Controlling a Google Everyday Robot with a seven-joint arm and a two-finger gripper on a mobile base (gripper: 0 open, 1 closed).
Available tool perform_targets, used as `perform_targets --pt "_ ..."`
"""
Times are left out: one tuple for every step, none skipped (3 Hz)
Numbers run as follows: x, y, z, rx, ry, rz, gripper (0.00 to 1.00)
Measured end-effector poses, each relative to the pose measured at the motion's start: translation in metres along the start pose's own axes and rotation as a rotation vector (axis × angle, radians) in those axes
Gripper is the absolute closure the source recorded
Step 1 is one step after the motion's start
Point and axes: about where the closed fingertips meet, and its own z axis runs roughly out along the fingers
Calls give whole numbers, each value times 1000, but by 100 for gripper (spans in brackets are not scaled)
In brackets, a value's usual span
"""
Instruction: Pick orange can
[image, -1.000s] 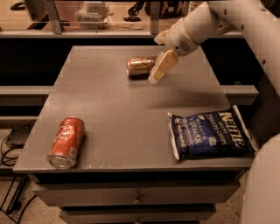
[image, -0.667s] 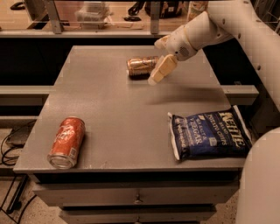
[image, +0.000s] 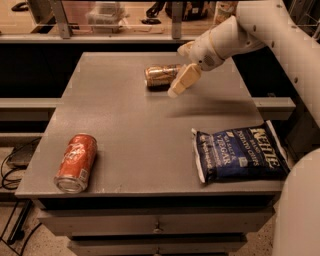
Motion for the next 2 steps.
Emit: perform_targets --pt "2 -11 8 69 -9 26 0" --pt "7 -20 21 91 -12 48 0"
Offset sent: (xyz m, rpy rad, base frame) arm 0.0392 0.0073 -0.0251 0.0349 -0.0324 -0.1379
